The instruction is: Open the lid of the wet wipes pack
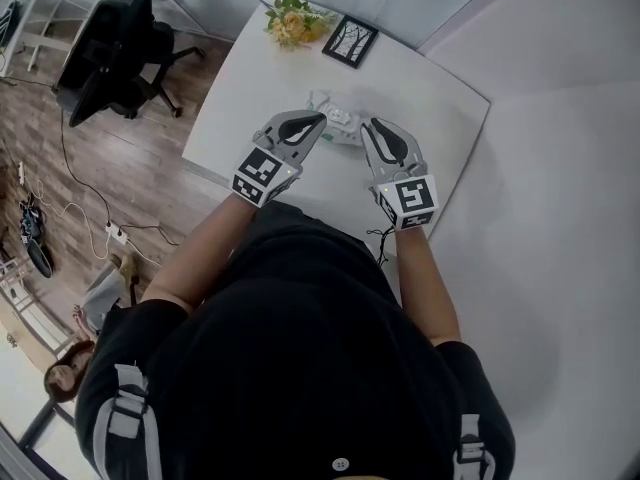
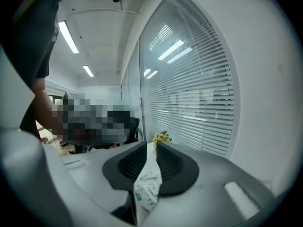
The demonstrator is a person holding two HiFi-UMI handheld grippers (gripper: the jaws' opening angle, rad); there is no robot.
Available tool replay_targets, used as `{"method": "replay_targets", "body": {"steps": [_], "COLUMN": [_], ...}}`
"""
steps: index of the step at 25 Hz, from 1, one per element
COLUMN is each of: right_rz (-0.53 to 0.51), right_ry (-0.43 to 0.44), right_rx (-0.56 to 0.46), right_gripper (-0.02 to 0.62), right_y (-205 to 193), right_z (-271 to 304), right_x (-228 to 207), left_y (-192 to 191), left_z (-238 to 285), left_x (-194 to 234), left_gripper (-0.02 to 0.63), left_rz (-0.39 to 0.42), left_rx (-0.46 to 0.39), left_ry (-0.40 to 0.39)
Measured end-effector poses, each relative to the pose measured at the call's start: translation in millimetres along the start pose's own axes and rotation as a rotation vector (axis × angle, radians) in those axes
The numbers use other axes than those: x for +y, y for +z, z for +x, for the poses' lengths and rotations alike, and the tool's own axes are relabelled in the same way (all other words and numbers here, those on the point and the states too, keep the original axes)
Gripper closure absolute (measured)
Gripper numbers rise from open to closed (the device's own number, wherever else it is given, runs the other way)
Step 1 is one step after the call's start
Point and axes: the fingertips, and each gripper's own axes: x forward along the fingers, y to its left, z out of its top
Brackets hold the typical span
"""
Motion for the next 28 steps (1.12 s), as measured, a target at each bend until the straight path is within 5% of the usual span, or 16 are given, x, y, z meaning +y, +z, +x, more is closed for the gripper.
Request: {"method": "replay_targets", "body": {"steps": [5, 11, 28], "right_rz": [0.013, 0.008, -0.088], "right_ry": [0.003, 0.019, 0.031], "right_rx": [-0.111, -0.175, -0.192], "right_gripper": [0.584, 0.584, 0.584], "right_y": [37, 70, 97], "right_z": [-18, -28, -47], "right_x": [7, 17, 23], "left_y": [44, 76, 105], "left_z": [-13, -24, -33], "left_x": [-9, -16, -24], "left_gripper": [0.598, 0.598, 0.598], "left_rz": [0.043, 0.061, 0.084], "left_rx": [-0.106, -0.174, -0.226], "left_ry": [0.009, 0.009, 0.004]}}
